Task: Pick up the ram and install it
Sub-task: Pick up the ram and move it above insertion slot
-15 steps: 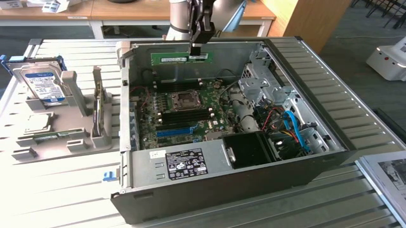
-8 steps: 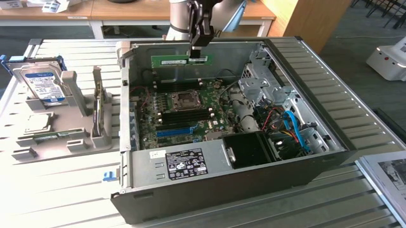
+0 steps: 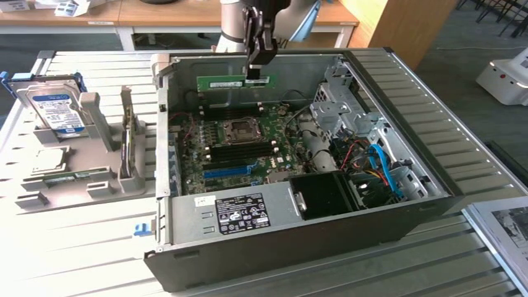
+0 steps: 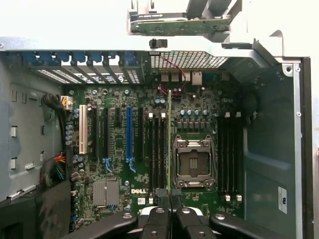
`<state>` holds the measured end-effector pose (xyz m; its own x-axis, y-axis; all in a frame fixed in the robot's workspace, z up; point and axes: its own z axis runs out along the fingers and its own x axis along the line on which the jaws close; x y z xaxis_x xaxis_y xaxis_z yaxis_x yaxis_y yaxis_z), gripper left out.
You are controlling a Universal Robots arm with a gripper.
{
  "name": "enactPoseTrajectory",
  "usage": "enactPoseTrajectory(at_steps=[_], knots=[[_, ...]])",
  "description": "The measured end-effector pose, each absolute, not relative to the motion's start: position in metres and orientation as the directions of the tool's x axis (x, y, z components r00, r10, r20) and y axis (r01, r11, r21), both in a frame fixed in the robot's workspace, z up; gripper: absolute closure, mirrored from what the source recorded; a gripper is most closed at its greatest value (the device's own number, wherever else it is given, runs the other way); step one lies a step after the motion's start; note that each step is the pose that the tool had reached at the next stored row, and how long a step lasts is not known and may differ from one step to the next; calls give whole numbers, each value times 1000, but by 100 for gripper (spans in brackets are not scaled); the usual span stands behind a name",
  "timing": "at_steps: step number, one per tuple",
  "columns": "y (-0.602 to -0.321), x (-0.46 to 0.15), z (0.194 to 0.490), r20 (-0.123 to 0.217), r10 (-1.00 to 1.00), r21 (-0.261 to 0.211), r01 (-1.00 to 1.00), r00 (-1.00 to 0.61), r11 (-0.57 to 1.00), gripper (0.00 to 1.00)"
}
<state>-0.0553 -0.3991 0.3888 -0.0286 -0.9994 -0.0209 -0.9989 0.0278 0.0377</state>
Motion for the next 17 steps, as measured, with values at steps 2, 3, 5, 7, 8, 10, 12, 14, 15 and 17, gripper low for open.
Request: enactPoseTrajectory(at_steps=[2,3,5,7,8,10,12,14,15,17], knots=[[-399,-55,387,-21,-999,38,-999,-29,28,89],[-399,-55,386,-21,-999,38,-999,-29,28,89],[-399,-55,384,-21,-999,38,-999,-29,28,89],[-399,-55,383,-21,-999,38,-999,-29,28,89],[-399,-55,382,-21,-999,38,-999,-29,28,89],[-399,-55,380,-21,-999,38,-999,-29,28,89],[-399,-55,379,-21,-999,38,-999,-29,28,89],[-399,-55,378,-21,-999,38,-999,-29,28,89],[-399,-55,378,-21,-999,38,-999,-29,28,89],[-399,-55,378,-21,-999,38,-999,-29,28,89]])
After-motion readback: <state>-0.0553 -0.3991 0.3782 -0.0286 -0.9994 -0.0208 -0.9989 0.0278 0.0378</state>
